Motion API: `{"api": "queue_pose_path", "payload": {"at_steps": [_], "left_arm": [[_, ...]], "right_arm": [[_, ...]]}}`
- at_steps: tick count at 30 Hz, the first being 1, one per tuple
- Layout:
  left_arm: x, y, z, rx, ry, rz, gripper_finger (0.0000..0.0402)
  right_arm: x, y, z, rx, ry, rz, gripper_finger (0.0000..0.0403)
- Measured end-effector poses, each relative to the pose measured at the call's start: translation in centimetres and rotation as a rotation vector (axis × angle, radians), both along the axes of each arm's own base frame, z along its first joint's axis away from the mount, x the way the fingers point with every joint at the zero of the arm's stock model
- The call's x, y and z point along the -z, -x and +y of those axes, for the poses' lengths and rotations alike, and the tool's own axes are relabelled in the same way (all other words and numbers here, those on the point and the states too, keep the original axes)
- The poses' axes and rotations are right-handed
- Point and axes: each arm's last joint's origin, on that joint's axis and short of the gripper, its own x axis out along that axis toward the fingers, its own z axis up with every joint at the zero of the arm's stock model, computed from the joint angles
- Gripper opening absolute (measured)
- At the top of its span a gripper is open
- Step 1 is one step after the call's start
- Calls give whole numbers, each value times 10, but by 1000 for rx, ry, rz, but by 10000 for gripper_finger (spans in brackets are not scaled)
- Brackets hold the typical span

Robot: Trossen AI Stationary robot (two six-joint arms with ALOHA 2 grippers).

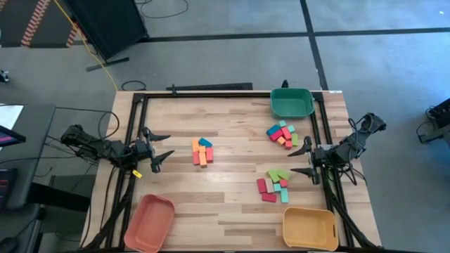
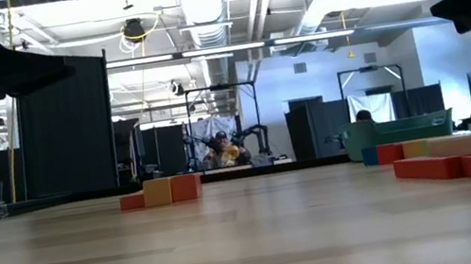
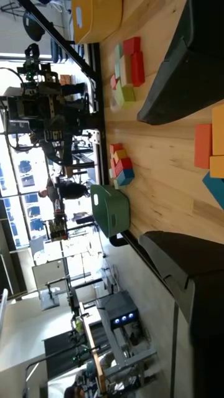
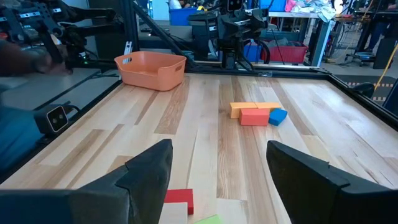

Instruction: Sort blocks by size

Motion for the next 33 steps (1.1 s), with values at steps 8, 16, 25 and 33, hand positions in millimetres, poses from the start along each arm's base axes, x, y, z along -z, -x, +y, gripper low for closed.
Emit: {"api": "queue_pose_path", "payload": {"at_steps": [8,16,25,33], "left_arm": [[0,0,0,0,1,-1,279],[0,0,0,0,1,0,279],[0,0,0,0,2,-1,279],[0,0,0,0,2,-1,279]], "right_arm": [[0,0,0,0,0,0,291],[0,0,0,-17,170,-11,291],[0,0,0,-17,173,-11,291],[0,0,0,-16,174,-11,291]]}}
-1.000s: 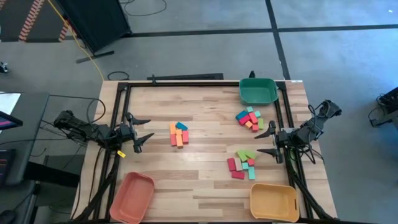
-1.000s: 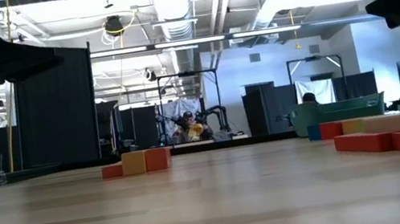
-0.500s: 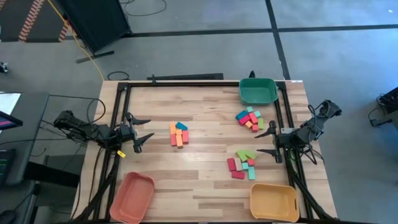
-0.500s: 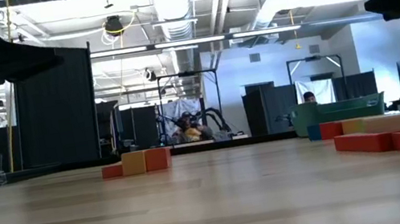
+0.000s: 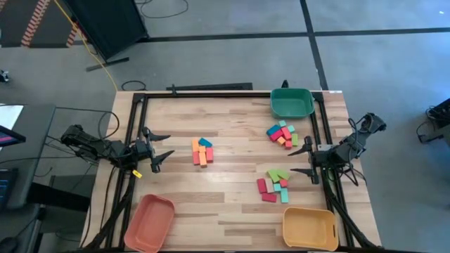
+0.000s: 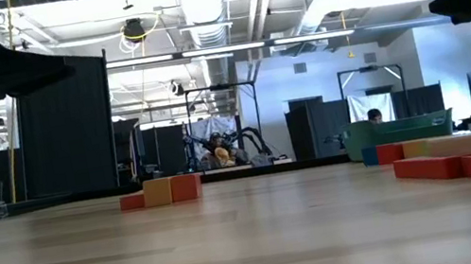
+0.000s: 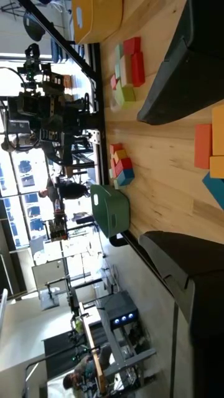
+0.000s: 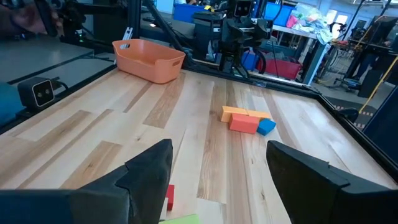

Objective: Sort blocks by size
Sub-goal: Put the medium orange rectangular block into the orange bin

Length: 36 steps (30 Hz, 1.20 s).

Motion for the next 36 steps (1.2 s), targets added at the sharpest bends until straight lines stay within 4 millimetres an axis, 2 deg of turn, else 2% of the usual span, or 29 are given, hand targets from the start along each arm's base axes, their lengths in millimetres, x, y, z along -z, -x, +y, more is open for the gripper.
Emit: {"api": "queue_pose_path", "payload": {"at_steps": [15,24,36], "left_arm": [[-1,0,0,-1,5,-11,279],[-10,1,1,15,167,-149,279],[-31,7,4,-25,157,-250,279]], "right_arm": [[0,0,0,2,0,0,291],[0,0,0,6,-34,2,291],[0,0,0,6,-34,2,291]]}}
